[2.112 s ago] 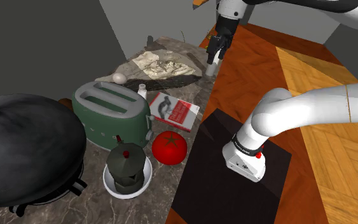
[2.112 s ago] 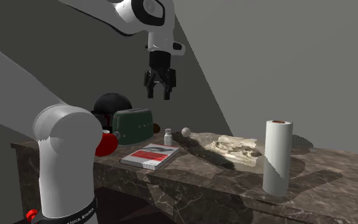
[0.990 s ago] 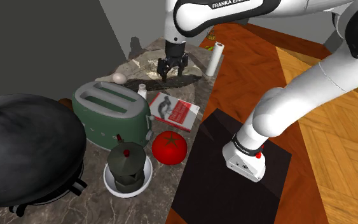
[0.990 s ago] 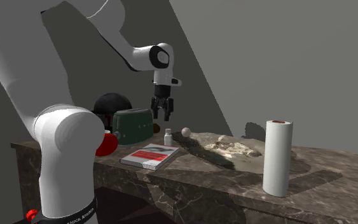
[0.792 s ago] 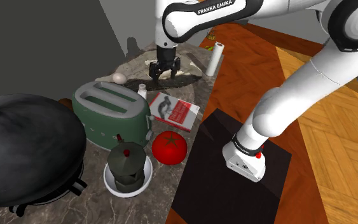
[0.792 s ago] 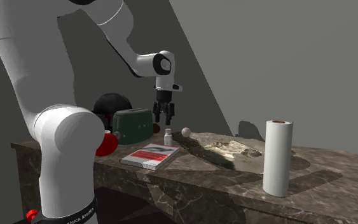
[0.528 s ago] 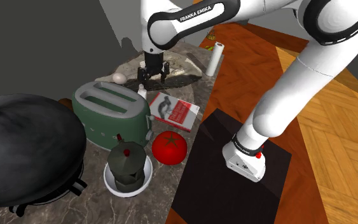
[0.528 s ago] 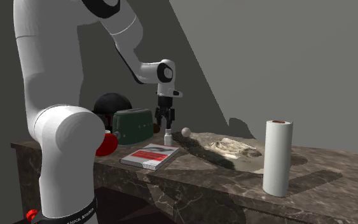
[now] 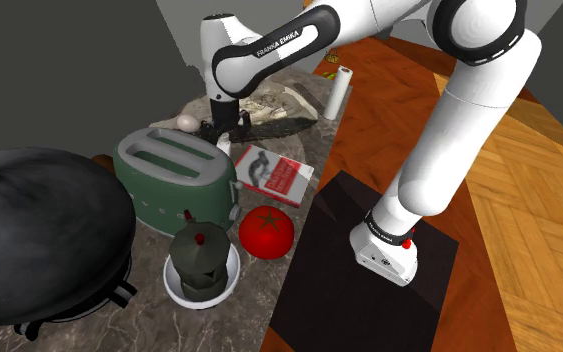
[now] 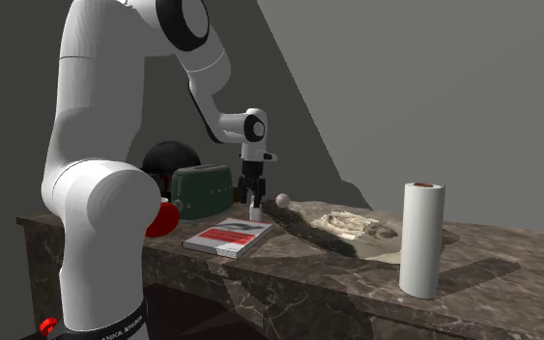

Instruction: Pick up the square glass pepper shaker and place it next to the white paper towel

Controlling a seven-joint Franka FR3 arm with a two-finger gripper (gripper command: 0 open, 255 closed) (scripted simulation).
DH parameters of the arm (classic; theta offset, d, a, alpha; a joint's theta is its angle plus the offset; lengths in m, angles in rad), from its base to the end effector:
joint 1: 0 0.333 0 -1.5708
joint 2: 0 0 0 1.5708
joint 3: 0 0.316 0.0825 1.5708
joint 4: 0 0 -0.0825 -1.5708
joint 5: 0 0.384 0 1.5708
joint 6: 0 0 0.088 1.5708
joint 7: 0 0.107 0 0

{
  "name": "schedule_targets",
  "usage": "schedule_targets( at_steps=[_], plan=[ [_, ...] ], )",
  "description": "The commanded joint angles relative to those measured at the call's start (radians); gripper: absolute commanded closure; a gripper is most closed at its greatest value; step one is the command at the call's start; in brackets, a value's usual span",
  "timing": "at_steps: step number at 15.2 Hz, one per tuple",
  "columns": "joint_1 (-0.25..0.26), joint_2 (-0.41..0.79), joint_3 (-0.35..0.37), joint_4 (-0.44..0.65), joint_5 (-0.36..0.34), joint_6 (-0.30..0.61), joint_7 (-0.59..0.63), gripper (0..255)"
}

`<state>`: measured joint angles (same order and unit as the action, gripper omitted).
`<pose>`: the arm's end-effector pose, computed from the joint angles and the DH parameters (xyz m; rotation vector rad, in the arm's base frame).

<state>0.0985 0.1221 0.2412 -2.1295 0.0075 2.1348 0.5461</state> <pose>0.5147 0.1809 0.3444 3.1022 -0.3283 -0.1835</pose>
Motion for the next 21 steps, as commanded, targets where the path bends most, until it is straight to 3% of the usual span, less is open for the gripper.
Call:
schedule_targets(
  at_steps=[1, 11, 12, 21],
  plan=[
    [0.001, 0.011, 0.000, -0.015, -0.003, 0.026, 0.002, 0],
    [0.002, 0.021, 0.000, -0.025, -0.006, 0.046, 0.004, 0],
    [0.002, 0.021, 0.000, -0.025, -0.006, 0.046, 0.004, 255],
    [0.002, 0.021, 0.000, -0.025, -0.006, 0.047, 0.004, 255]
  ],
)
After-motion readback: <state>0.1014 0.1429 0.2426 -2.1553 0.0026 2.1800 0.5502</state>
